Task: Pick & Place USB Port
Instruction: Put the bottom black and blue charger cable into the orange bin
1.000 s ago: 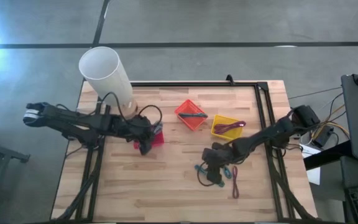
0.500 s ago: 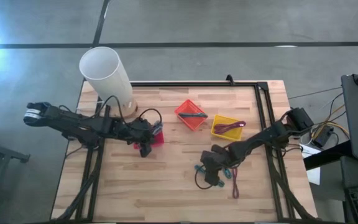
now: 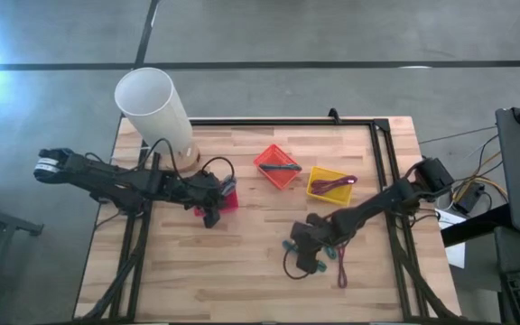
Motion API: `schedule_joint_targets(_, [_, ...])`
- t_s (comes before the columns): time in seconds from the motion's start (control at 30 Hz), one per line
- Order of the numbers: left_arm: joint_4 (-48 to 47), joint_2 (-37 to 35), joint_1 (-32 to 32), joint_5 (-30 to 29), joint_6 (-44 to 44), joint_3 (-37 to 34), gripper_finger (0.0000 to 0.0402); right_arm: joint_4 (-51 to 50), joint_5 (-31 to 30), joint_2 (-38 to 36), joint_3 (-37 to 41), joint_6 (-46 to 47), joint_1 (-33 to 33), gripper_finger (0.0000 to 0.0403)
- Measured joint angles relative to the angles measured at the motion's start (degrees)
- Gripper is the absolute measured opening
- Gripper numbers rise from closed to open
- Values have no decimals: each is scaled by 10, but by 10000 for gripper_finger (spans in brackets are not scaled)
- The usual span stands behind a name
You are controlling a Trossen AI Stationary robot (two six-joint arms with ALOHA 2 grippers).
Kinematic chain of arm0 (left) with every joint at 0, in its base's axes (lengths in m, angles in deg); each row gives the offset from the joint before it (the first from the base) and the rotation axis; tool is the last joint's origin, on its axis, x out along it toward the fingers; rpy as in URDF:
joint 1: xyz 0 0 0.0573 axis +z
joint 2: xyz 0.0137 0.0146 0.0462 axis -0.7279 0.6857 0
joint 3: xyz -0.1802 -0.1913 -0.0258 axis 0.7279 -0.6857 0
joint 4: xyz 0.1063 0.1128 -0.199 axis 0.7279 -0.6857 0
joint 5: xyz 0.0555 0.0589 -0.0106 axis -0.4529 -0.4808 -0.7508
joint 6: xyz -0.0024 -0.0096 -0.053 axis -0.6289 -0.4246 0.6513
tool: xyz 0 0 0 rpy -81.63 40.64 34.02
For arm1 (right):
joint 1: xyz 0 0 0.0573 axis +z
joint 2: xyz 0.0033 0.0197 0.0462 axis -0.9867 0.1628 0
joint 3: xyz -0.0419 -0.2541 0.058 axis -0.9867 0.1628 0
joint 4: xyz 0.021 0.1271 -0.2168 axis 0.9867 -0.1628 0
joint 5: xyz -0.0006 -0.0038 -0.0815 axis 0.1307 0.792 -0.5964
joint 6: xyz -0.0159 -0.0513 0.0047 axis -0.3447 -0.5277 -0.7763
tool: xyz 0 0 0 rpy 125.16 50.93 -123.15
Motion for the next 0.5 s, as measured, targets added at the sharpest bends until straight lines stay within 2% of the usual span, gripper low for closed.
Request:
schedule_joint_targets(0.27, [2,0,0,0,3,-1,110,18,-6,33,-2,12,9,125])
schedule_joint_targets(0.5, [6,0,0,0,12,-1,110,20,0,11,1,12,8,73])
